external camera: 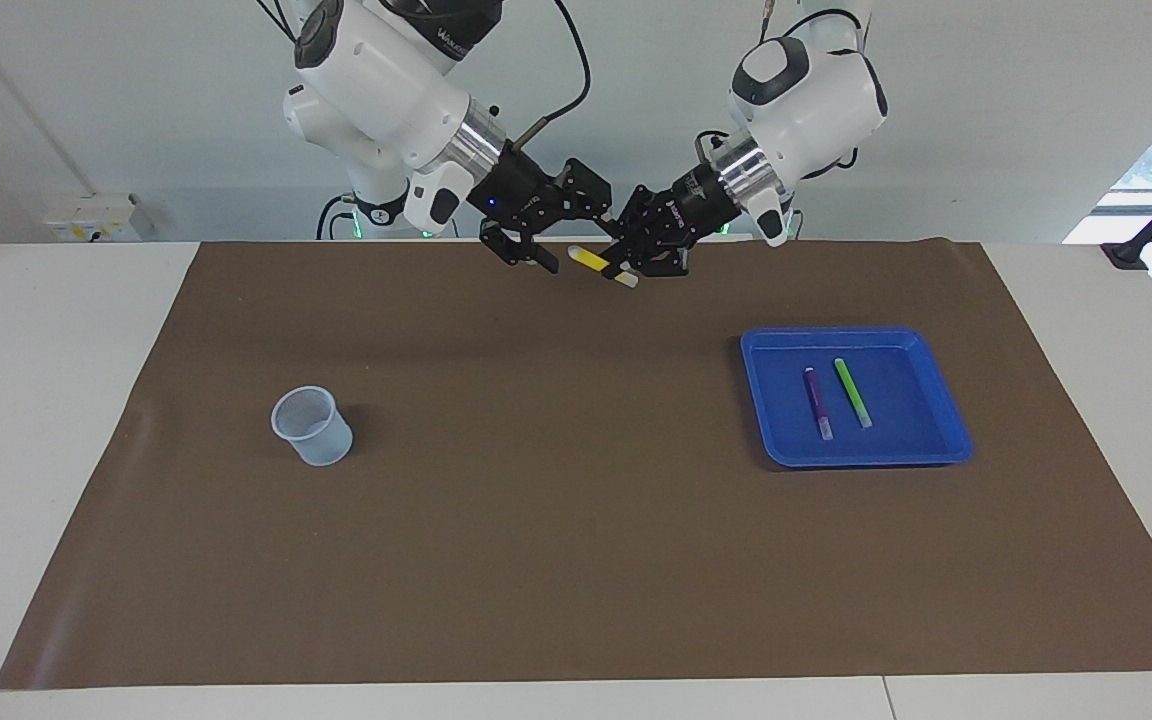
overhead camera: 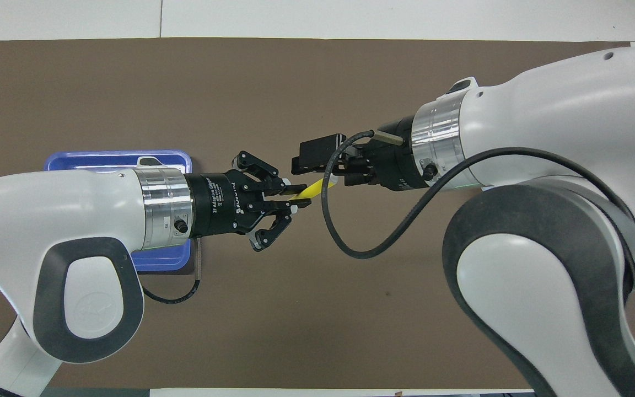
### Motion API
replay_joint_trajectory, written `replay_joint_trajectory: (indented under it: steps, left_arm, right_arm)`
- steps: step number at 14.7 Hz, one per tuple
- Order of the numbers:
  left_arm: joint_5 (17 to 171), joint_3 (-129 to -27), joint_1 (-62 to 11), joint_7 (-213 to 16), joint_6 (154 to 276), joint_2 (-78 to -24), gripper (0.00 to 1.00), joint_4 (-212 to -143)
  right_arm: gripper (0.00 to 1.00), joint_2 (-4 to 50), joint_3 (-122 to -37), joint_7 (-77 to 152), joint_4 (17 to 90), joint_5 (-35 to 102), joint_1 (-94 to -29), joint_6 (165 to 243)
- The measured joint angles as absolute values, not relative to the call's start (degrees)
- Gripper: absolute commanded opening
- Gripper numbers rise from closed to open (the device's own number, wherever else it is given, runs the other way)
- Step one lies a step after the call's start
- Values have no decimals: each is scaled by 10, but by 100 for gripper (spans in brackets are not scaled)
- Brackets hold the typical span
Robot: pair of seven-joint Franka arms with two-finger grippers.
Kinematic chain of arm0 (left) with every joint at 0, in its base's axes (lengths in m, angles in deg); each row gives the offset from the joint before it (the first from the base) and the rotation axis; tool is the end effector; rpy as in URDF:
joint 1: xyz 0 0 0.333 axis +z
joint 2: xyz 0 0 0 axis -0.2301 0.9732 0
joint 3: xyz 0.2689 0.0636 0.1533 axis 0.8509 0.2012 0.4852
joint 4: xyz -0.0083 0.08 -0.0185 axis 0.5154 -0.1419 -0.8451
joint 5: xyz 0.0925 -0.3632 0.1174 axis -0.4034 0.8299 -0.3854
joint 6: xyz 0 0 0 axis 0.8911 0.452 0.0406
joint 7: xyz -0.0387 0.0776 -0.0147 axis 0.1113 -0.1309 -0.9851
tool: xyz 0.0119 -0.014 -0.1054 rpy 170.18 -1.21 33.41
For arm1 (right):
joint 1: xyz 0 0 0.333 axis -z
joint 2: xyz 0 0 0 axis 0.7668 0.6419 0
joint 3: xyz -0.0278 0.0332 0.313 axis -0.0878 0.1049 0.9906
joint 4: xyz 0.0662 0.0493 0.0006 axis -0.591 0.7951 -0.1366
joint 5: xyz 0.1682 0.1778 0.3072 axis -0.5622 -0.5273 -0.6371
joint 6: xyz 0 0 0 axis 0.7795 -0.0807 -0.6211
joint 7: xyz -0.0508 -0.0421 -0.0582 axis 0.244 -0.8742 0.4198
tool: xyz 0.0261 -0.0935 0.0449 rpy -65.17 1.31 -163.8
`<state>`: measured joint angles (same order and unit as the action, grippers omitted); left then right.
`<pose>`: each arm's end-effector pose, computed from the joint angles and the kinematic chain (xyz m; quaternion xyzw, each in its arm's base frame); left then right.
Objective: Transfer and insert pens with both arms
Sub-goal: 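Carry the yellow pen forward while the right gripper approaches it, then grasp the yellow pen tip with the right gripper, open the left gripper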
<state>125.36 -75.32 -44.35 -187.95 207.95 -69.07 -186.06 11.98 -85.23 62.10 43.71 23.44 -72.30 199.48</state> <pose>0.4617 -0.3026 0.5517 0.5521 0.7072 -0.3165 0.3080 0.5426 0.2837 0.6025 -0.9345 0.0355 0.0048 0.3543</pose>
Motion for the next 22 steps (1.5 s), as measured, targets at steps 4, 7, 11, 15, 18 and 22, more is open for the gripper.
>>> replay_joint_trajectory:
  steps: [4, 7, 11, 15, 18, 22]
  left_arm:
    - [1254, -753, -444, -1880, 2080, -691, 0, -1861]
    - [1254, -753, -444, -1880, 2081, -691, 0, -1861]
    - [1254, -753, -444, -1880, 2082, -691, 0, -1861]
    - [1254, -753, -444, -1880, 2087, -691, 0, -1861]
    - [1254, -753, -444, -1880, 2088, -691, 0, -1862]
    - [1255, -753, -444, -1880, 2090, -691, 0, -1862]
  right_arm:
    - [91, 120, -852, 621, 447, 242, -723, 1997]
    - [73, 120, -852, 621, 447, 256, -724, 1997]
    - [49, 120, -852, 621, 447, 257, -724, 1997]
    - [49, 120, -852, 621, 447, 257, -724, 1990]
    - [49, 118, -852, 621, 446, 257, -724, 1976]
    - [49, 114, -852, 621, 445, 257, -724, 1971]
